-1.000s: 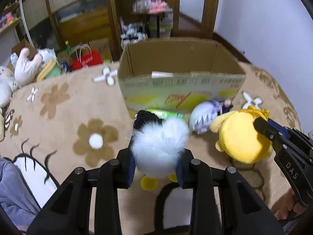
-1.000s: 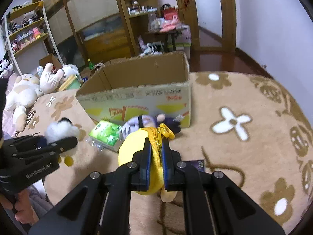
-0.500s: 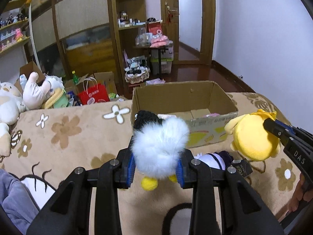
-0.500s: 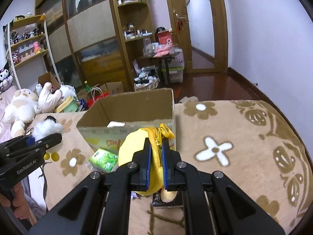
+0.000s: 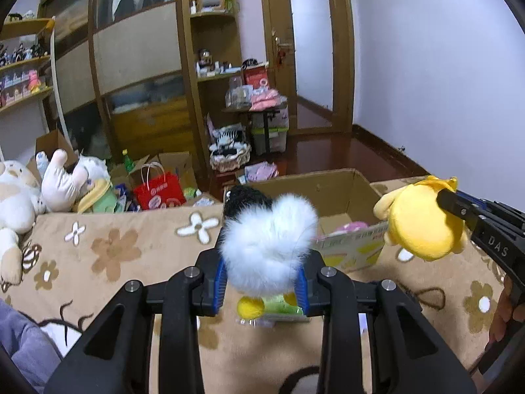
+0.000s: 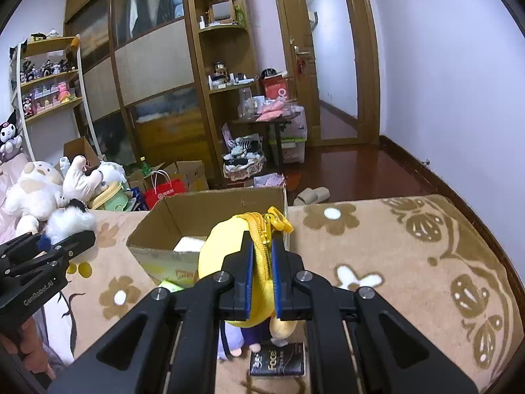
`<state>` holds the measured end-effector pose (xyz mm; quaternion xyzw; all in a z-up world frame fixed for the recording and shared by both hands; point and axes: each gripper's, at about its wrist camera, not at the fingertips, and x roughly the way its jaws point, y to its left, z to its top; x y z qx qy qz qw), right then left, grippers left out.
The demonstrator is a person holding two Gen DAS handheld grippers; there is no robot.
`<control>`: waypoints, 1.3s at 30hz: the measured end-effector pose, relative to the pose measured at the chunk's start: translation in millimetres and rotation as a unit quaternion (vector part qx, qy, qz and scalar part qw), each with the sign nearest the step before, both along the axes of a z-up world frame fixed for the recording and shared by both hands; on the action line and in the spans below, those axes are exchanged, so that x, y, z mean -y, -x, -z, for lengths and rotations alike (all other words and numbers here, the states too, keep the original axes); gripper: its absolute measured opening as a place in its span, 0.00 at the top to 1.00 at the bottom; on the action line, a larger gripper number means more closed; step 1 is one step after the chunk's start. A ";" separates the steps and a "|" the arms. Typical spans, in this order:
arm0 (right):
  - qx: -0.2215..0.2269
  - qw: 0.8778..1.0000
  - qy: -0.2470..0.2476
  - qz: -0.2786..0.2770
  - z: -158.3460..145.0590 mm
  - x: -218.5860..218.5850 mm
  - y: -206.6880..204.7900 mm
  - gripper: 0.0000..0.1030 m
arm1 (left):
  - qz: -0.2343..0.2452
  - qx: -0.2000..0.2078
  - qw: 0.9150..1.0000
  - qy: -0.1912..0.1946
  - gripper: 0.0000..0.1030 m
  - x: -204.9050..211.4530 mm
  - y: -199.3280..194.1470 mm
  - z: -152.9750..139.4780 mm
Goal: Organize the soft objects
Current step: 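Carry both plushes over the box and release them inside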
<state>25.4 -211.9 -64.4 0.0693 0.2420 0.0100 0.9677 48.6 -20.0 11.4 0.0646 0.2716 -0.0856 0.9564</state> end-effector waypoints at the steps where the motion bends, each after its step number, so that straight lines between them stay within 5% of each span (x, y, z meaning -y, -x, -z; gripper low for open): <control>1: 0.002 1.000 0.002 0.000 -1.5 -0.6 -1.8 0.90 | 0.003 0.005 1.000 0.000 0.69 1.8 -1.7 -2.1; 19: 0.030 0.999 0.031 -0.020 -16.5 -13.3 -52.8 0.90 | 0.023 0.057 0.998 -0.011 0.69 26.4 -61.3 -23.9; 39: 0.024 0.998 0.045 -0.023 -0.6 -17.6 -89.0 0.90 | 0.016 0.009 1.000 -0.005 0.69 24.9 -111.2 18.9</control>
